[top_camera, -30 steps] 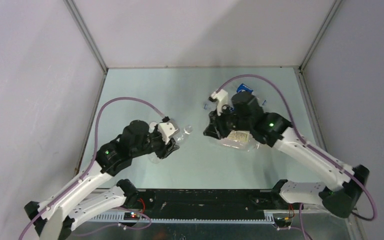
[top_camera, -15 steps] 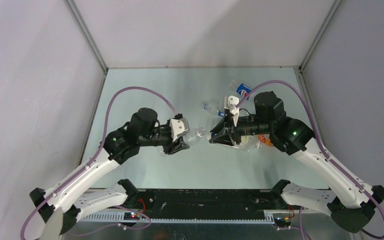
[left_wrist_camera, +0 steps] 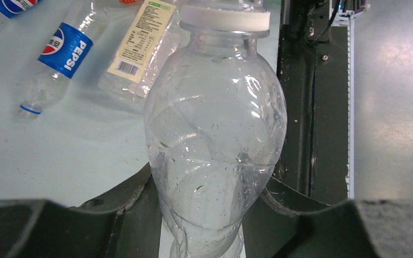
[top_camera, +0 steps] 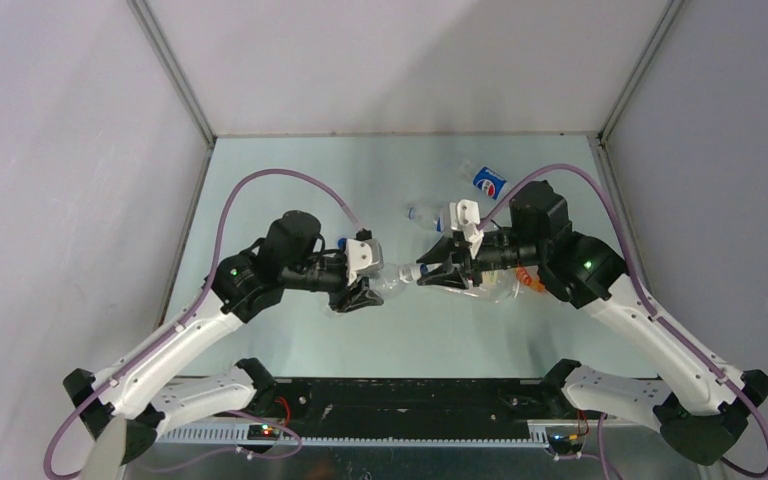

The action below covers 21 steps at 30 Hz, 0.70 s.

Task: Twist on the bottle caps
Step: Screw the bottle cap onto the plastic bottle.

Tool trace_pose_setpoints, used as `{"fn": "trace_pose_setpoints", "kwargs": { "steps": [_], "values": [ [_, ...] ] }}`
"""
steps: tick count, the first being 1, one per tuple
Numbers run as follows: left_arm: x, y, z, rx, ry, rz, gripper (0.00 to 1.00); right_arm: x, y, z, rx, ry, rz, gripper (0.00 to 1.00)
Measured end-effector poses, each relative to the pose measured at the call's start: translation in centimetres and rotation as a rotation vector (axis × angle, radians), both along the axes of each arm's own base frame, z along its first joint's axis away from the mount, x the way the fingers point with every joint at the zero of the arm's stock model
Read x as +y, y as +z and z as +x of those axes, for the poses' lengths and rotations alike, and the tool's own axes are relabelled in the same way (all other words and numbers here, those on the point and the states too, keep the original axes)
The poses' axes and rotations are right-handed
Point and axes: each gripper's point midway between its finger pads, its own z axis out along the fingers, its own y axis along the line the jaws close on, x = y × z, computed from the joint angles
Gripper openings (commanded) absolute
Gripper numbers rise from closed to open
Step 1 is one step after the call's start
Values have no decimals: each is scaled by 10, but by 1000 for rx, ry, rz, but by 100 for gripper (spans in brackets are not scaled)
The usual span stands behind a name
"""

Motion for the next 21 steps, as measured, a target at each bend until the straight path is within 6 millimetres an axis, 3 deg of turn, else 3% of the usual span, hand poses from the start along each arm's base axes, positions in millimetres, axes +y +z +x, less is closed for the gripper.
{"fn": "trace_pose_setpoints", "kwargs": {
  "steps": [21],
  "values": [
    [0,-14,-9,76,-33,40,6,5,-15,-1,-96,134,-18,0]
  ]
}}
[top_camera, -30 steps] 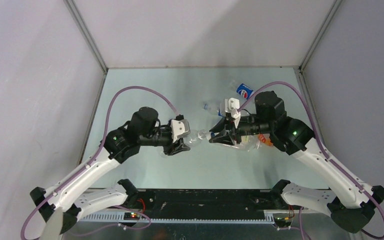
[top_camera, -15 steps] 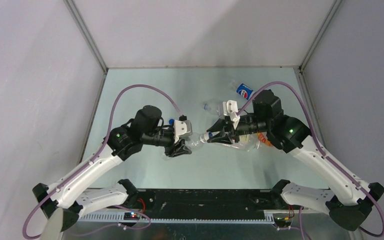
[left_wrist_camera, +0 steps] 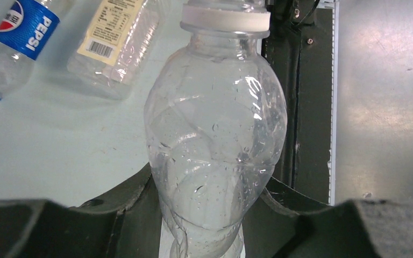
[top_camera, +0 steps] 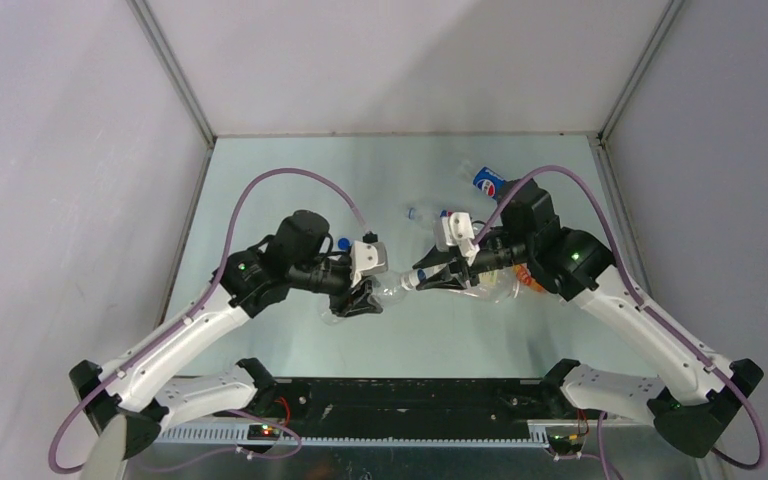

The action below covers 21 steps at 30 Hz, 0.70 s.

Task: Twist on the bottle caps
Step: Screw the bottle cap onto the plastic bottle.

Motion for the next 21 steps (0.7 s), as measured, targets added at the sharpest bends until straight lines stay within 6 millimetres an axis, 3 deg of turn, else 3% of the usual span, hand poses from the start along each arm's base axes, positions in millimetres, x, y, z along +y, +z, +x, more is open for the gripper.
{"fn": "trace_pose_setpoints", "kwargs": {
  "steps": [13,21],
  "values": [
    [-1,-5,-3,42,-6,25,3,1,-10,-1,-19,53,-16,0],
    [1,-13,1,24,40,1,1,7,-15,3,102,16,-33,0]
  ]
}}
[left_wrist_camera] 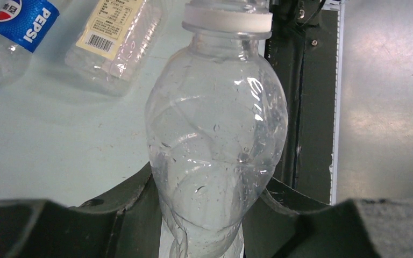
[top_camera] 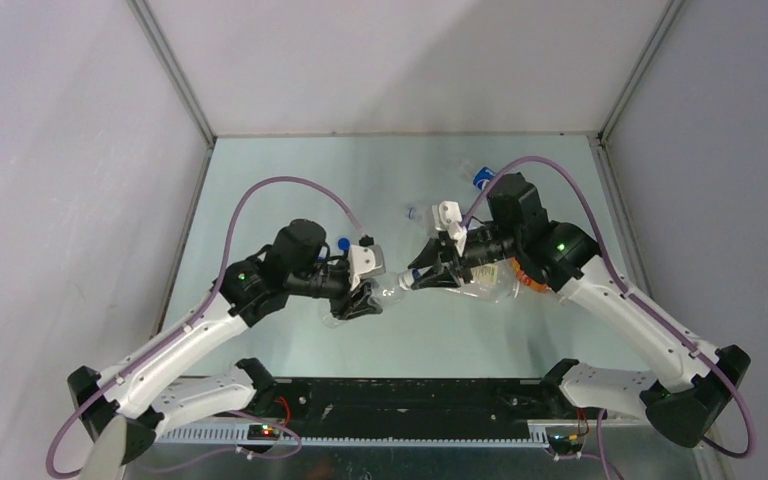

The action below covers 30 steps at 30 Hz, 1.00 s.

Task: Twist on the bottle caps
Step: Screw the bottle cap onto the plastic bottle.

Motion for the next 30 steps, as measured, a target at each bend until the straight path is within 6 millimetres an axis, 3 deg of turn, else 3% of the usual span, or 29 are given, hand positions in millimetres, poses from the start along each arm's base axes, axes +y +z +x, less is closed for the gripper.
{"fn": "trace_pose_setpoints", "kwargs": {
  "steps": [14,21,29,30],
  "values": [
    [6,-11,38,-156,205,-26,0,9,-9,36,360,-369,-78,0],
    [14,-21,53,-202,297,-9,0,17,-20,55,628,-592,-124,3],
    [21,-31,60,-224,353,12,0,23,-33,63,935,-807,-152,14],
    [21,-31,61,-224,357,9,0,23,-33,65,963,-832,-146,20]
  ]
}}
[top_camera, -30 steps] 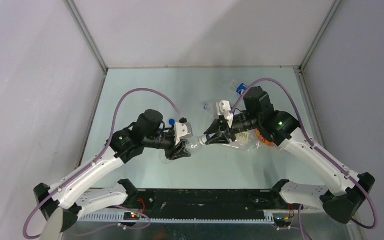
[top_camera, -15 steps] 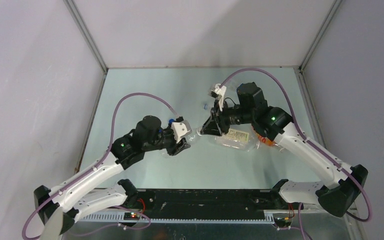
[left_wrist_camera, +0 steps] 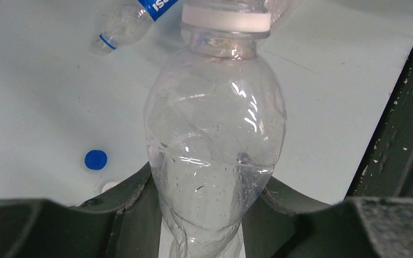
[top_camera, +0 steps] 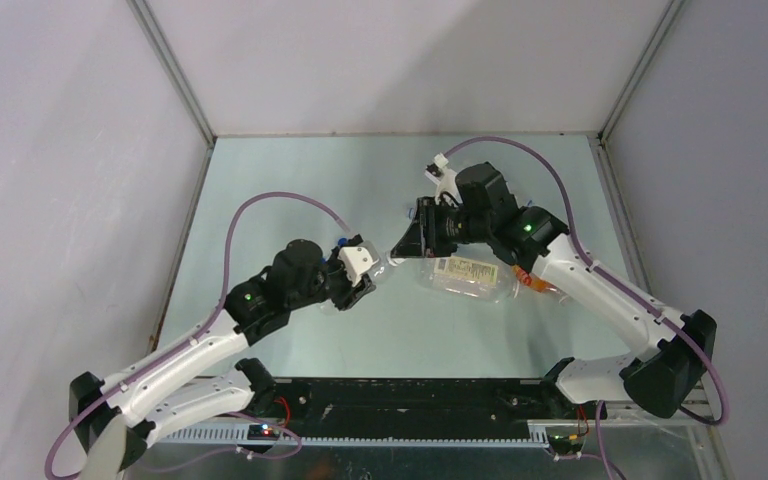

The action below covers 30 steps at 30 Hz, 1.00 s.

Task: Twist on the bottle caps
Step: Screw the bottle cap onto the plastic bottle.

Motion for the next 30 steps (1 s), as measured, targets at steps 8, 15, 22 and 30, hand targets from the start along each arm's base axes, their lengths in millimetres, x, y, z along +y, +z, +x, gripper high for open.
{"fn": "trace_pose_setpoints", "kwargs": {
  "steps": [8,15,22,30],
  "values": [
    [-7,10,4,-25,8,-57,0,1,6,2,76,-111,21,54],
    [-19,25,5,-47,11,-159,0,-1,12,-1,21,-110,16,69],
    [-19,13,-1,9,17,-175,0,-14,31,-6,-136,-59,20,90],
    [-27,5,-15,76,-50,-187,0,-31,54,-15,-417,113,13,85]
  ]
}}
